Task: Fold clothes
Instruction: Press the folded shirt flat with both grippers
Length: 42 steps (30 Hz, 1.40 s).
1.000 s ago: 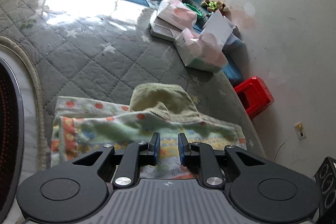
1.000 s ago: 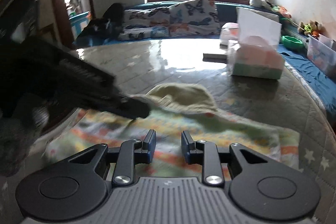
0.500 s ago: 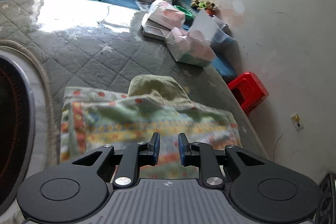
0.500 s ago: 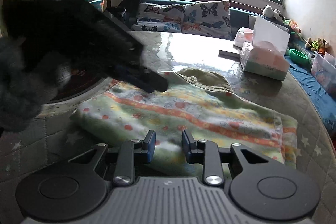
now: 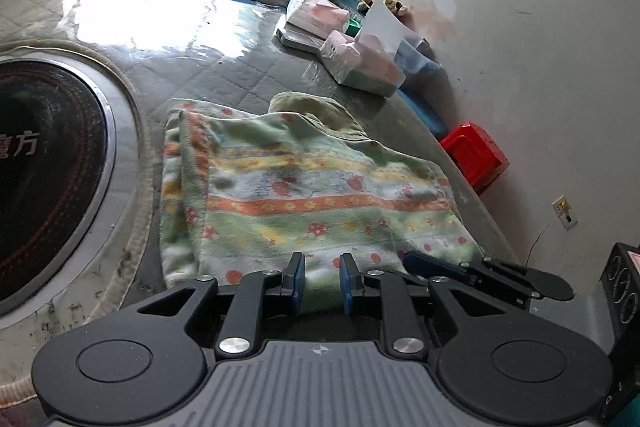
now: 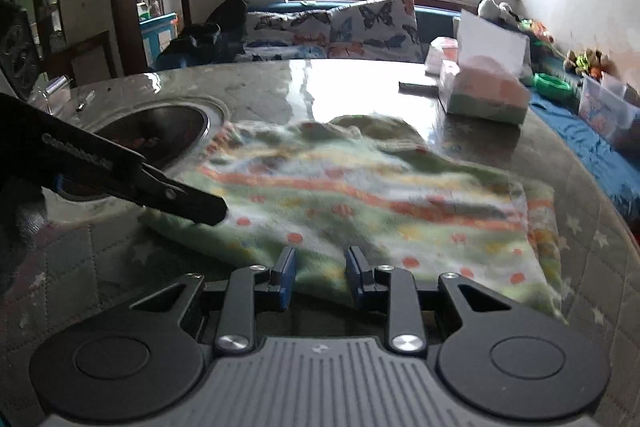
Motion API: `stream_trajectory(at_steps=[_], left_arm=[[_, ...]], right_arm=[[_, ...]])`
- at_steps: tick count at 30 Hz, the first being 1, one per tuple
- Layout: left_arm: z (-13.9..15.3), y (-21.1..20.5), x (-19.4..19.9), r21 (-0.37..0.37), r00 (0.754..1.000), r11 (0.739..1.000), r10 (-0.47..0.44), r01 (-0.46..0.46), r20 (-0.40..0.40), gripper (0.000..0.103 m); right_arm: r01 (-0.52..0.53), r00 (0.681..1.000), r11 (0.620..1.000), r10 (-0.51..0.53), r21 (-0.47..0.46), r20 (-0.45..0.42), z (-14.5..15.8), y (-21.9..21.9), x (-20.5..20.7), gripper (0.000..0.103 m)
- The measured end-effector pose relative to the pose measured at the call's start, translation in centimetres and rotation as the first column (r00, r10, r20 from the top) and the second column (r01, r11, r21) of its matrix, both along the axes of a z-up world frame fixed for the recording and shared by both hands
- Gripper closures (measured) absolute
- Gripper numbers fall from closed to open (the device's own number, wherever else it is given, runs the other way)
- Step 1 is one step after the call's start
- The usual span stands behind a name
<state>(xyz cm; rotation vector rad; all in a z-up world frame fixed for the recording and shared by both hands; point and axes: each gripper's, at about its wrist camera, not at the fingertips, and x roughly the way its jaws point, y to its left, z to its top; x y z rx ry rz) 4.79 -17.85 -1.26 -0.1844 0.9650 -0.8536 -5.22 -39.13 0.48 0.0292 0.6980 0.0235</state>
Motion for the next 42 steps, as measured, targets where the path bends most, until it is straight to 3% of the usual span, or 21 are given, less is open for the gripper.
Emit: stream_trajectory(at_steps=[13,21,31,34,36,38,42], left_arm=[[-0.5,2.1,-0.1,-0.024,0.998,0.998,0.051,-0.052,-0.028,0.082],[-0.7,2.2,-0.1,-0.025,0.998,0.998,0.059,-0.060,-0.034,0.082],[-0.2,2.7,0.1,-0.025,0.996,0.997,0.078,-0.079,-0.031,0.082],[-0.4,2.9,0.2,-0.022,0.995,0.996,0.090,-0.091,-0.041,0.082],[-0.4,3.1,0.2,-0.021,0.995,0.995,0.095,-0.096,-0.042,0.081],[-0.2,3.2,0.1,-0.022,0.995,0.995,0.096,-0.097,-0.038,0.075],[0.4,3.0,-0.4,-0.007,0.996,0.996,0.089,-0.089,-0.004,0.061]], right_arm=[[0.175,0.984,0.983,-0.176,0.051,0.016,0.3,-4.5,-2.3,0.074],[0.289,0.957,0.956,-0.289,0.046,0.012,-0.3,-7.4,-2.8,0.070],[0.293,0.954,0.952,-0.297,0.084,0.035,-0.2,-8.4,-2.3,0.070],[0.294,0.954,0.951,-0.298,0.092,0.026,-0.6,-8.4,-2.2,0.066],[0.287,0.956,0.954,-0.291,0.089,0.034,-0.4,-8.2,-2.3,0.058],[0.278,0.958,0.957,-0.282,0.078,0.048,0.0,-7.8,-2.4,0.045],[0.270,0.960,0.959,-0.275,0.083,0.060,0.2,-7.2,-2.5,0.037]])
